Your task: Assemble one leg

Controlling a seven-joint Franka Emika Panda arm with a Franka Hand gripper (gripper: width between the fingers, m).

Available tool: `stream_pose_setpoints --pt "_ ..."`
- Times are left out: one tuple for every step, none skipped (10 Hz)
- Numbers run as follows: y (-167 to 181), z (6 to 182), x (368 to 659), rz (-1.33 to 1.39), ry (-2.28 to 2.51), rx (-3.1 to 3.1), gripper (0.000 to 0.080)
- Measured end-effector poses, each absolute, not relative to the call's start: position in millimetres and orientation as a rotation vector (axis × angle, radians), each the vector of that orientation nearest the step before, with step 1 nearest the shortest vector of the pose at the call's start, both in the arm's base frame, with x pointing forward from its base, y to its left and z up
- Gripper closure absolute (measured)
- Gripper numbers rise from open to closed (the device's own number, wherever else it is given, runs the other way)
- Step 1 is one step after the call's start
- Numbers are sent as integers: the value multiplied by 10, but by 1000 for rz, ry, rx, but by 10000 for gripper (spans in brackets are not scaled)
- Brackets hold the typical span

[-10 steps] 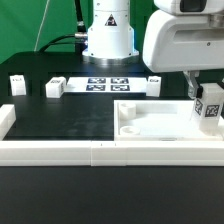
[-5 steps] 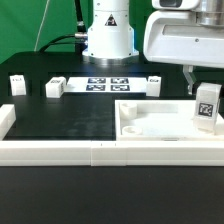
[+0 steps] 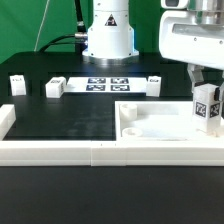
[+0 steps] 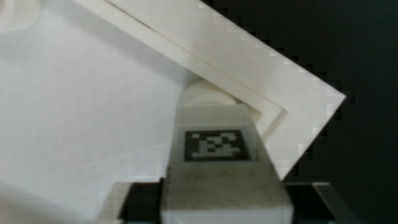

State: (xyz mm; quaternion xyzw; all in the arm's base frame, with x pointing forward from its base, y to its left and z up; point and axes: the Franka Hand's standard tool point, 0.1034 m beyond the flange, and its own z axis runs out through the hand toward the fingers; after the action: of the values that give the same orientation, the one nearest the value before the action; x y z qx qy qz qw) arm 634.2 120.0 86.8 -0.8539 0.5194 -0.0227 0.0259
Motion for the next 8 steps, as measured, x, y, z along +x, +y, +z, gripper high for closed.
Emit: stream_pose_setpoints --pt "1201 866 6342 -66 1600 -2642 506" --pt "1205 865 6341 -69 1530 -2684 393" --pt "1201 855 6348 -73 1490 -2704 393" --pt "1184 827 6353 -85 1290 -2818 259" --pt "1206 824 6367 -95 1017 -2943 172" --pt "1231 837 6383 -103 862 -2996 157" --pt "1252 844 6387 -111 667 -3054 157" --pt "1286 841 6377 -112 528 -3084 151"
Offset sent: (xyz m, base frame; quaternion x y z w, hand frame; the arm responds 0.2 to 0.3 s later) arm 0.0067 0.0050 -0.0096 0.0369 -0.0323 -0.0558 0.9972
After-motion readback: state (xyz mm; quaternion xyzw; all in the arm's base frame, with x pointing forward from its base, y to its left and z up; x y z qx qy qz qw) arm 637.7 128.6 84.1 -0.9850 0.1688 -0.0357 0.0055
